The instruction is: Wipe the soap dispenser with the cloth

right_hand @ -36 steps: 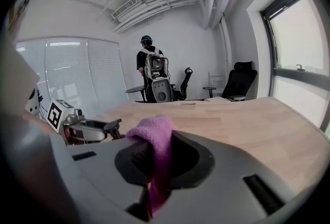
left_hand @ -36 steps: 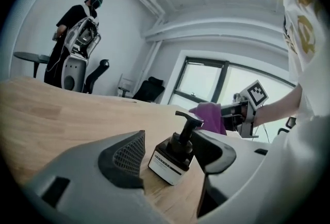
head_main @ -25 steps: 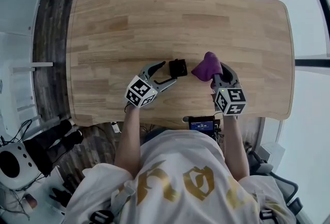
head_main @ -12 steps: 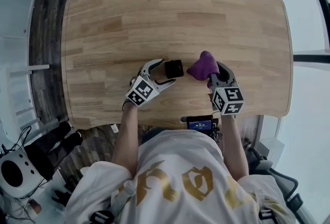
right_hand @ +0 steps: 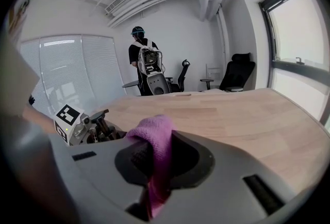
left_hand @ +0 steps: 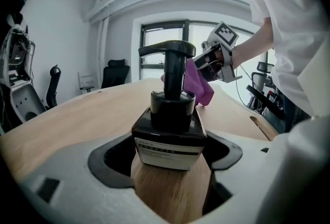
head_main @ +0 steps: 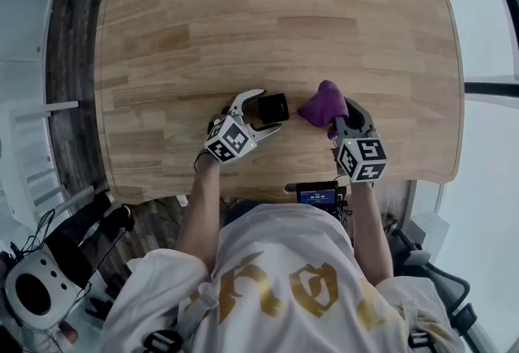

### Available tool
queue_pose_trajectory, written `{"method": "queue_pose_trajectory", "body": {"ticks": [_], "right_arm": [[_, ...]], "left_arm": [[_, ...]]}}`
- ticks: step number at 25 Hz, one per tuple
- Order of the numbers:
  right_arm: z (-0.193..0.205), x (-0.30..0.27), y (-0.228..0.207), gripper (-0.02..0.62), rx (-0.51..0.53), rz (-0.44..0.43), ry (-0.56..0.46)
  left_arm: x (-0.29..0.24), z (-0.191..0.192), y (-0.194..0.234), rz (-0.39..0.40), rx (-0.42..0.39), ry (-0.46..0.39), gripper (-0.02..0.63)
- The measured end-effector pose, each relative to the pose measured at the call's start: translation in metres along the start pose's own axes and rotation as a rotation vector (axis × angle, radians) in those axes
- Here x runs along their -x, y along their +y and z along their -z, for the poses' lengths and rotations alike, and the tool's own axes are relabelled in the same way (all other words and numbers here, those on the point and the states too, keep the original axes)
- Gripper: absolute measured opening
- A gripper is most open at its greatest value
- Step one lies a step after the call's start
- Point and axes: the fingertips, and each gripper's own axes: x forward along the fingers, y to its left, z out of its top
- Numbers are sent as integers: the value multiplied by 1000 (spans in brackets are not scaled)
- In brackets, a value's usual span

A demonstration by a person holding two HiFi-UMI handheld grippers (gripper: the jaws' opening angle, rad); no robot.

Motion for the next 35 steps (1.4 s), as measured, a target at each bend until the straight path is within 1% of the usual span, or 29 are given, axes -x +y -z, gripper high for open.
{"method": "queue_pose_trajectory", "body": {"ticks": [5, 11, 16, 19, 24, 29, 35], "right_arm": [[0, -3, -2, 34, -5, 3, 3], [1, -6, -1, 34, -12, 0, 3], [3, -9, -1, 34, -21, 2, 5], [3, -9, -3, 34, -27, 6, 6], [4, -7, -5, 34, -38, 8, 5], [2, -9, -2, 34, -35, 0, 3], [0, -8, 1, 34, -32, -7, 0]], "left_arm": [[-5, -2, 3, -2, -32, 3, 359], [-10, -3, 1, 34, -58, 10, 359], [-15, -9, -2, 48, -62, -9, 359], [-20, -11, -4, 60, -70, 3, 359], [-20, -11, -5, 61, -74, 5, 357], [-21, -10, -2, 40, -76, 14, 357], [-20, -10, -2, 38, -74, 16, 357]]}}
